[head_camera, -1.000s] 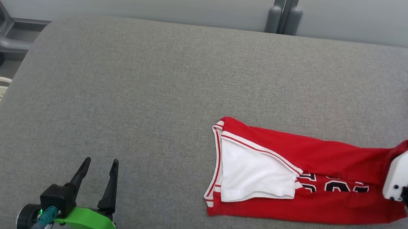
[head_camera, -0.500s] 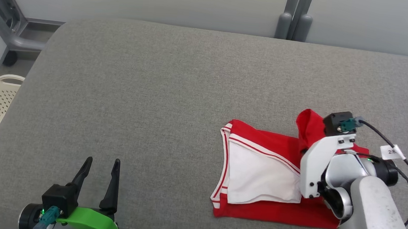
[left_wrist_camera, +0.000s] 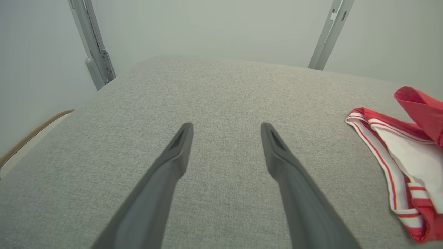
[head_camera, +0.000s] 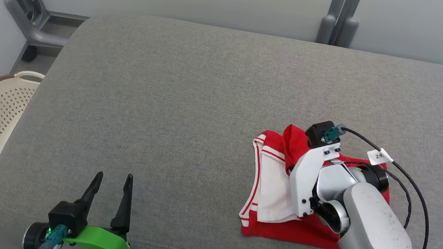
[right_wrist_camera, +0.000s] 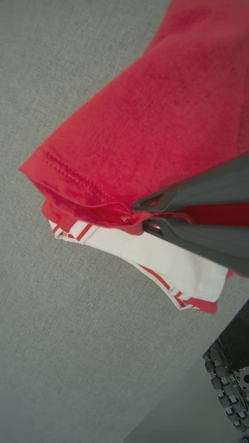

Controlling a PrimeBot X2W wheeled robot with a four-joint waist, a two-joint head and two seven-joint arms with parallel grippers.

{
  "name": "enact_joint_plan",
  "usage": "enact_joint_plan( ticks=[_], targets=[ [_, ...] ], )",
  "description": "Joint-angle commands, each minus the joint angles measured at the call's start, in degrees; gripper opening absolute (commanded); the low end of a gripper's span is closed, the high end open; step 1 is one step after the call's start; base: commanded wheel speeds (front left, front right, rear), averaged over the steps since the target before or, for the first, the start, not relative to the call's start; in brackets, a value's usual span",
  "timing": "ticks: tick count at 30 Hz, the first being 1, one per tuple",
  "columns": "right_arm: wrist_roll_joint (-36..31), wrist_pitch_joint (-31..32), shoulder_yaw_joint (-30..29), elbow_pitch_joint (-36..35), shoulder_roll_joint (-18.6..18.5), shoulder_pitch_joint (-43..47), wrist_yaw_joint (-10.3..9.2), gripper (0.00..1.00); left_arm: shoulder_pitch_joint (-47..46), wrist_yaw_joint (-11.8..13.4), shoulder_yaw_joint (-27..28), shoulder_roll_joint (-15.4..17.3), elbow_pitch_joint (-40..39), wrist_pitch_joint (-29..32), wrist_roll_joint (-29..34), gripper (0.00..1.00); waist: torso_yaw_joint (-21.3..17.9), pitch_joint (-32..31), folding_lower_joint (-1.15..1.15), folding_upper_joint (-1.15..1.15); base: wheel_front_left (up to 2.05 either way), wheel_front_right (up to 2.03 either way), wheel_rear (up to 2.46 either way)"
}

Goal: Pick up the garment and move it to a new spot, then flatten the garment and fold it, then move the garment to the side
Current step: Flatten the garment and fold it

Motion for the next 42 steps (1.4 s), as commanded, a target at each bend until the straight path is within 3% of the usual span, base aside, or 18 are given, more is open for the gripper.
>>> enact_joint_plan(
  ticks=[1, 12, 13, 21, 25, 36, 42],
  targets=[
    [0.64, -0.41, 0.33, 0.43, -0.07, -0.78, -0.08, 0.00, -0.25, -0.17, -0.09, -0.12, 0.13, -0.18, -0.09, 1.00, 0.36, 0.11, 0.00, 0.00, 0.00, 0.00, 0.00],
    [2.20, -1.96, 4.39, 6.93, -0.06, -3.47, -0.07, 0.00, 0.28, -0.20, -0.60, -0.31, 0.71, -0.18, -0.32, 1.00, 2.39, -0.05, 0.00, 0.00, 0.00, 0.00, 0.00],
    [2.98, -2.15, 4.90, 7.52, -0.04, -3.57, -0.07, 1.00, 0.39, -0.21, -0.49, -0.22, 0.76, -0.18, -0.34, 1.00, 2.53, -0.08, 0.00, 0.00, 0.00, 0.00, 0.00],
    [10.86, -3.20, 7.45, 6.34, -0.10, -4.04, -0.07, 1.00, 1.12, -0.18, -0.04, 0.30, 1.28, -0.18, -0.58, 1.00, 1.76, -1.13, 0.00, 0.00, 0.00, 0.00, 0.00],
    [12.15, -4.67, 5.60, 4.46, -0.12, -4.59, -0.07, 1.00, 1.31, -0.17, 0.18, 0.60, 1.19, -0.18, -0.48, 1.00, 0.87, -1.97, 0.00, 0.00, 0.00, 0.00, 0.00],
    [4.40, -5.52, -7.96, -3.73, -3.57, -0.75, -0.06, 1.00, 2.16, -0.18, 0.93, 0.86, 0.44, -0.18, -0.26, 1.00, -1.91, -2.94, 0.00, 0.00, 0.00, 0.00, 0.00],
    [0.77, -2.96, -15.81, -8.53, -3.99, 5.45, -0.06, 1.00, 1.78, -0.16, 1.02, 0.59, -0.13, -0.18, 0.08, 1.00, -3.31, -2.40, 0.00, 0.00, 0.00, 0.00, 0.00]
  ],
)
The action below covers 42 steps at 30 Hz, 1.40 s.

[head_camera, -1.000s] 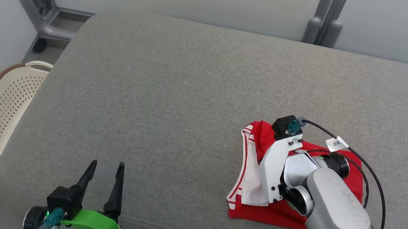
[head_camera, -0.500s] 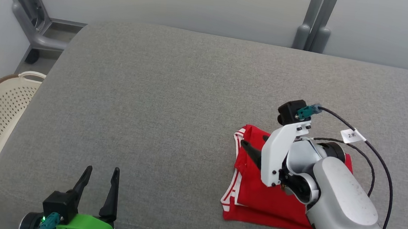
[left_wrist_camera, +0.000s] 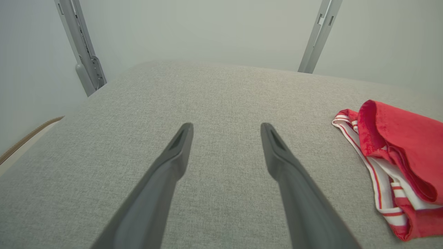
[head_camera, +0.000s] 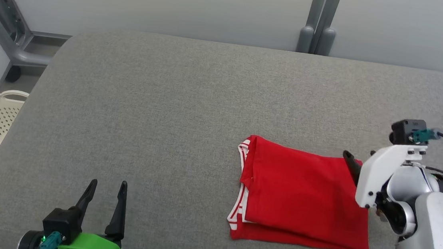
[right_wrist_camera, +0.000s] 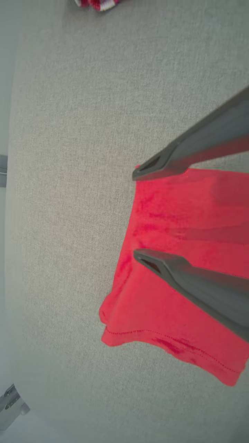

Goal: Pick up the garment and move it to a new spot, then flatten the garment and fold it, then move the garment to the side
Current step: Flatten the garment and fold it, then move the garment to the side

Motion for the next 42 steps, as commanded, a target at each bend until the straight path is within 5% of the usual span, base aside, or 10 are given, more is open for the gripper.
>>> enact_joint_plan(
  ticks=[1, 9, 30, 31, 32, 33, 35, 42],
  targets=[
    [-0.74, 0.68, -1.30, -0.94, -0.06, 1.57, -0.03, 1.00, 0.12, -0.08, 0.26, 0.17, -0.26, -0.18, 0.48, 1.00, -0.53, 0.37, 0.00, 0.00, 0.00, 0.00, 0.00],
    [-1.48, 3.66, -8.19, -4.96, 1.37, 7.56, -0.02, 1.00, -1.49, -0.06, 0.52, -0.14, -1.09, -0.18, 0.91, 1.00, -1.87, 2.63, 0.00, 0.00, 0.00, 0.00, 0.00],
    [-0.10, 4.30, -9.11, 0.93, 3.00, 7.78, -0.02, 1.00, -5.37, 0.31, 1.64, 0.45, -4.28, -0.18, 3.15, 1.00, 0.53, 8.43, 0.00, 0.00, 0.00, 0.00, 0.00],
    [-0.04, 4.49, -9.04, 1.32, 3.09, 7.75, -0.02, 0.92, -5.42, 0.33, 1.74, 0.48, -4.41, -0.18, 3.20, 1.00, 0.62, 8.54, 0.00, 0.00, 0.00, 0.00, 0.00],
    [0.02, 4.53, -9.05, 1.66, 3.16, 7.65, -0.02, 0.70, -5.51, 0.34, 1.84, 0.48, -4.57, -0.18, 3.25, 1.00, 0.71, 8.65, 0.00, 0.00, 0.00, 0.00, 0.00],
    [0.04, 4.60, -9.05, 1.99, 3.24, 7.54, -0.02, 0.35, -5.58, 0.35, 1.94, 0.46, -4.75, -0.18, 3.27, 1.00, 0.79, 8.74, 0.00, 0.00, 0.00, 0.00, 0.00],
    [-0.09, 4.60, -8.92, 2.55, 3.33, 7.36, -0.02, 0.00, -5.58, 0.41, 2.12, 0.34, -4.89, -0.18, 3.12, 1.00, 0.94, 8.86, 0.00, 0.00, 0.00, 0.00, 0.00],
    [-0.13, 3.96, -8.16, 3.21, 2.66, 6.49, -0.02, 0.00, -5.07, 0.40, 2.36, -0.02, -4.50, -0.18, 2.64, 1.00, 1.31, 8.54, 0.00, 0.00, 0.00, 0.00, 0.00]
  ],
)
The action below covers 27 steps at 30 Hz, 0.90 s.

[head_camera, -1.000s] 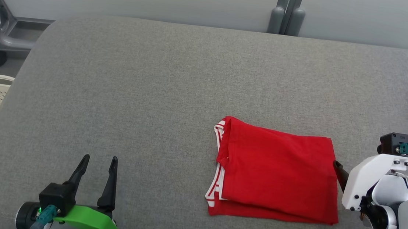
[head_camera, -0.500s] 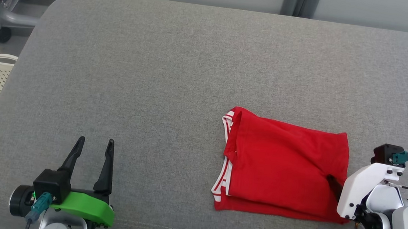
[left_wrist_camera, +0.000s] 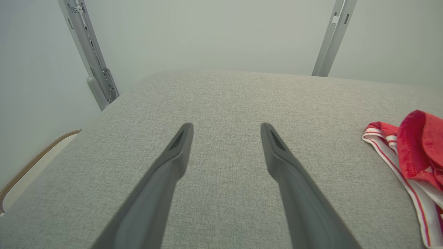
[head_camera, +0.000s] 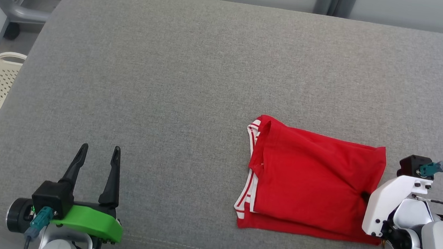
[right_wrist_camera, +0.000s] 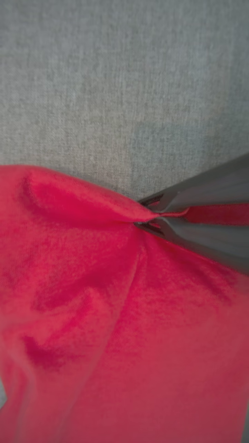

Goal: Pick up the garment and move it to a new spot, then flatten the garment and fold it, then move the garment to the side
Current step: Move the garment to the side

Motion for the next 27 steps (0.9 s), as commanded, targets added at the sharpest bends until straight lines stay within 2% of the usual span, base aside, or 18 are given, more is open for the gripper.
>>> enact_joint_plan(
  ticks=[1, 8, 15, 21, 27],
  targets=[
    [-0.02, -0.44, 0.25, 0.42, -0.31, -0.65, -0.02, 0.00, -0.22, 0.21, 0.24, 0.00, 0.11, -0.18, -0.27, 1.00, 0.00, -0.22, 0.00, 0.00, 0.00, 0.00, 0.00],
    [-2.11, -1.19, 2.57, 0.57, -2.84, -3.24, -0.03, 0.00, 0.90, 0.52, 0.32, -0.22, -0.23, -0.18, -0.05, 1.00, -1.81, -0.74, 0.00, 0.00, 0.00, 0.00, 0.00],
    [-5.76, -0.59, 9.37, 2.88, -8.42, -11.24, -0.04, 0.00, 0.04, 0.58, -0.08, -0.44, -1.77, -0.18, 0.51, 1.00, -6.32, 0.08, 0.00, 0.00, 0.00, 0.00, 0.00],
    [-5.38, -0.86, 16.64, 6.21, -13.32, -23.52, -0.06, 0.00, -2.39, 0.54, -1.25, -0.55, -3.90, -0.18, 1.70, 1.00, -11.44, 3.96, 0.00, 0.00, 0.00, 0.00, 0.00],
    [-5.63, -3.47, 17.27, 12.21, -16.02, -34.48, -0.06, 0.00, -5.91, 0.38, -2.59, -0.03, -5.87, -0.17, 3.25, 1.00, -14.55, 8.73, 0.00, 0.00, 0.00, 0.00, 0.00]
  ],
)
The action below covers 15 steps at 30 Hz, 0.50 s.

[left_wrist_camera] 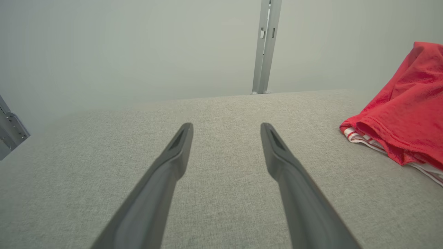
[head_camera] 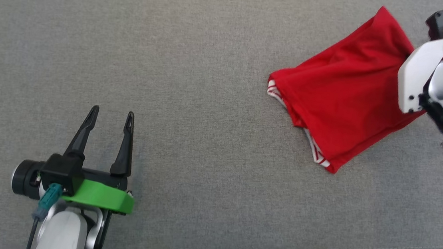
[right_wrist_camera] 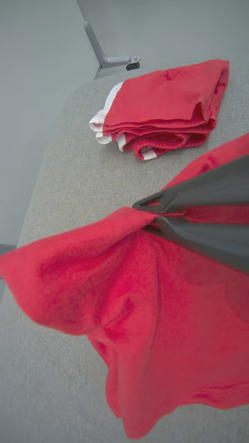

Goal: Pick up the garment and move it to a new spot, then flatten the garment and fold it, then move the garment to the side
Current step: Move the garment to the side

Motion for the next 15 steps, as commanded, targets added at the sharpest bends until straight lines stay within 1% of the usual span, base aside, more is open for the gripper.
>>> enact_joint_plan(
  ticks=[1, 9, 15],
  targets=[
    [-0.34, -0.66, -0.50, 0.91, -0.72, -1.98, -0.10, 0.00, -1.74, -0.07, -0.20, 0.40, -0.35, -0.16, 0.50, 1.00, -3.20, 4.26, 0.00, 0.00, 0.00, 0.00, 0.00],
    [-2.29, -1.93, -4.49, 7.45, -2.34, -11.91, -0.10, 0.00, -6.44, -0.27, -2.51, 1.84, -2.68, -0.17, 1.89, 1.00, -6.12, 10.17, 0.00, 0.00, 0.00, 0.00, 0.00],
    [-2.98, -1.73, -6.67, 7.65, -3.27, -14.69, -0.10, 0.00, -8.27, -0.34, -3.02, 3.25, -3.89, 0.24, 2.38, 1.00, -8.37, 12.61, 0.00, 0.00, 0.00, 0.00, 0.00]
  ],
)
